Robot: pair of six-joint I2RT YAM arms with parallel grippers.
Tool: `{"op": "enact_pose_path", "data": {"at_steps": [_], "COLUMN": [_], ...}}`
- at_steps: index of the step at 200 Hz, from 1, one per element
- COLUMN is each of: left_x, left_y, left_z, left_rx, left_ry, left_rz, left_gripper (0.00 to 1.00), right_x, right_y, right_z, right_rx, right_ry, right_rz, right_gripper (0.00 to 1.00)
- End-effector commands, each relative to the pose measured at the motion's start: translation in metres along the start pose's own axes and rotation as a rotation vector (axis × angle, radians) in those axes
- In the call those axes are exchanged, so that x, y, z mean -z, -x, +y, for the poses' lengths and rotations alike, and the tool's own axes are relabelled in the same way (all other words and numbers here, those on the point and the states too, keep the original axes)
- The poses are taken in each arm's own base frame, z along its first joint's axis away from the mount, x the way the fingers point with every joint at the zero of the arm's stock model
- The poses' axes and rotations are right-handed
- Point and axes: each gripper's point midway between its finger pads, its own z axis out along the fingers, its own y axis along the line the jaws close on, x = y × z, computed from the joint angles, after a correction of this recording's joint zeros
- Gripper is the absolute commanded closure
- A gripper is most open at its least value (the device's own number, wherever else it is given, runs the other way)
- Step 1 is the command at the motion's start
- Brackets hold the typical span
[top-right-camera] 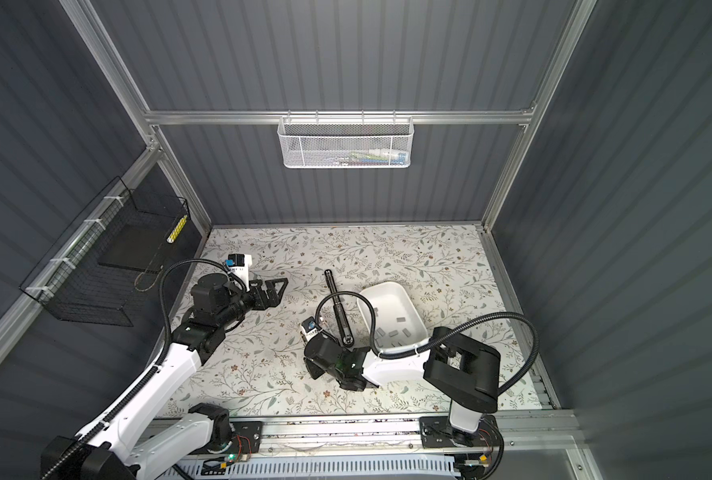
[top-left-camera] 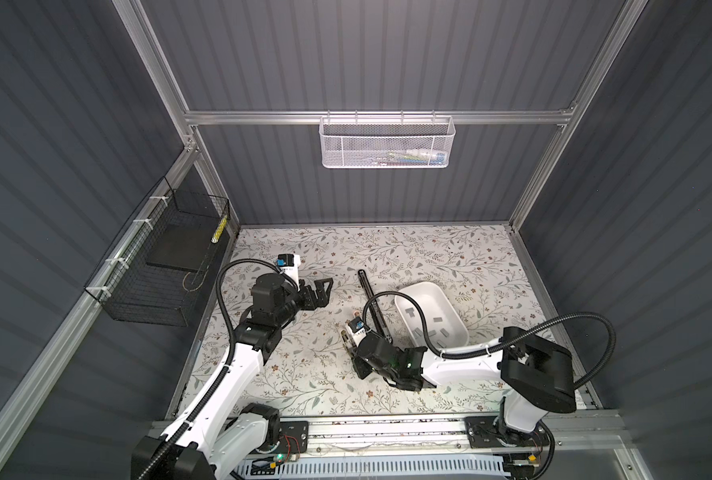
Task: Load the staples into the stapler
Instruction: 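Position the held strip over the beige stapler's open channel with the right gripper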
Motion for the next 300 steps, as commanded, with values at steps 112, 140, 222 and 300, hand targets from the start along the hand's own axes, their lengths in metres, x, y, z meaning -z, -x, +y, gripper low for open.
{"op": "enact_pose_path", "data": {"at_steps": [112,140,222,300], "left_x": [0.02,0.029,0.036,0.038], "left_y": [-0.003,0.002,0.007,0.007], "left_z": [0.0,0.0,-0.002,-0.003], "left_rx": [0.003,-0.007,-0.008,-0.007], "left_ry": [0.01,0.031,0.023,0.023], "left_rz": [-0.024,-0.048,-0.089,-0.083], "left_gripper": [0.0,0.0,0.01,0.0], "right_x": [-0.006,0.0,-0.004,-0.017], "right_y": [0.001,0.006,0.004,-0.004], "right_z": [-0.007,-0.006,0.0,0.0], "right_rx": [0.024,0.024,0.003,0.008], "right_ry": [-0.068,-0.054,-0.021,-0.037], "right_rz": [0.019,-0.005,-0.006,0.024], "right_gripper": [0.98,0.98,0.97,0.98]}}
